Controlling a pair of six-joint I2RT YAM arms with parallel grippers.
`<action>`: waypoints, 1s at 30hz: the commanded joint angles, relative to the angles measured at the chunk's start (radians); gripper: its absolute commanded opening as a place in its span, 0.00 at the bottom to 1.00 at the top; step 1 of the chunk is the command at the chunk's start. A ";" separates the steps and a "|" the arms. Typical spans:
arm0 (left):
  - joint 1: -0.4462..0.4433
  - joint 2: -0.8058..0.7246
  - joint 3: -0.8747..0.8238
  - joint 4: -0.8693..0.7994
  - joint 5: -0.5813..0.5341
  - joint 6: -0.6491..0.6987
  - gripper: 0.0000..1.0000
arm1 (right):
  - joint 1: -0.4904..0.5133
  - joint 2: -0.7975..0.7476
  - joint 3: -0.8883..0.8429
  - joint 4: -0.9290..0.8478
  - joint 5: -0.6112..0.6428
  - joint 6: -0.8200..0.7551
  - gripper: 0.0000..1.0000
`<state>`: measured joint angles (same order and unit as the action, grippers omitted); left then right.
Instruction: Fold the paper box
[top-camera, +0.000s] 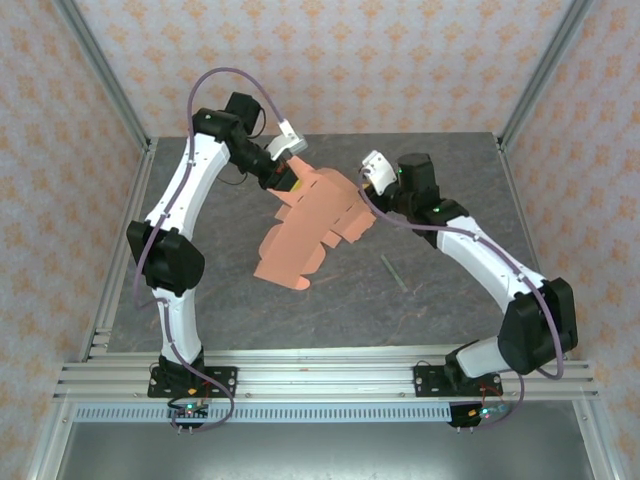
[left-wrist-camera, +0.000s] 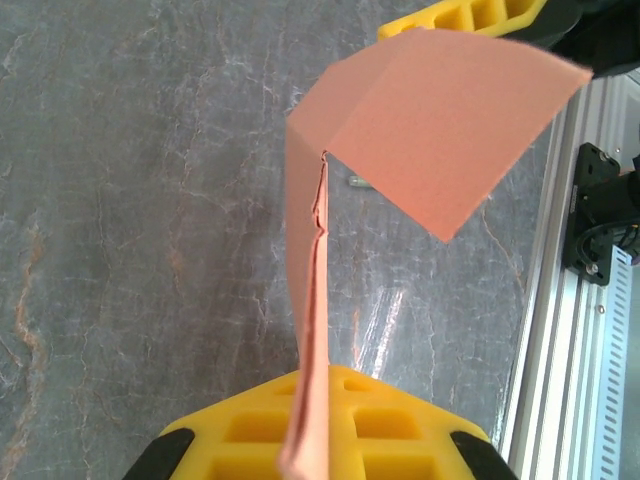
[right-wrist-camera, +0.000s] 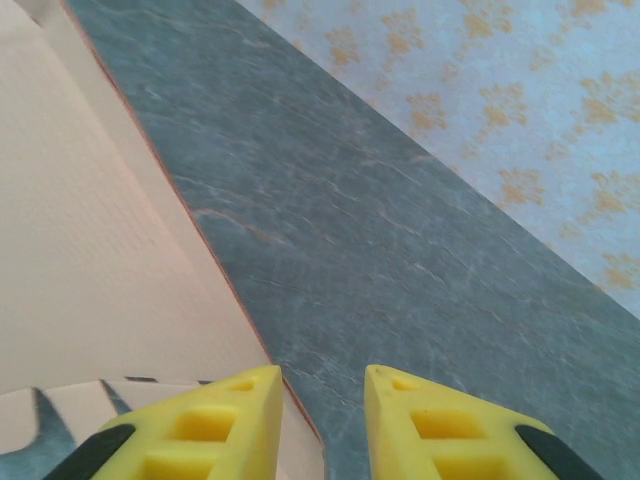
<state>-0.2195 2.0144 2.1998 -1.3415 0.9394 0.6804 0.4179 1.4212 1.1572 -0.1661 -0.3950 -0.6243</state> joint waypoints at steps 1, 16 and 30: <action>0.009 0.012 0.057 -0.074 0.050 0.049 0.00 | -0.003 0.026 0.074 -0.113 -0.160 -0.036 0.29; 0.009 0.009 0.063 -0.095 0.058 0.073 0.00 | -0.049 0.108 0.187 -0.219 -0.258 -0.071 0.74; 0.009 0.012 0.064 -0.089 0.059 0.067 0.00 | -0.047 0.212 0.268 -0.243 -0.370 -0.058 0.45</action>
<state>-0.2142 2.0190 2.2360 -1.4021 0.9672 0.7349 0.3695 1.6249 1.3888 -0.4068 -0.7242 -0.6773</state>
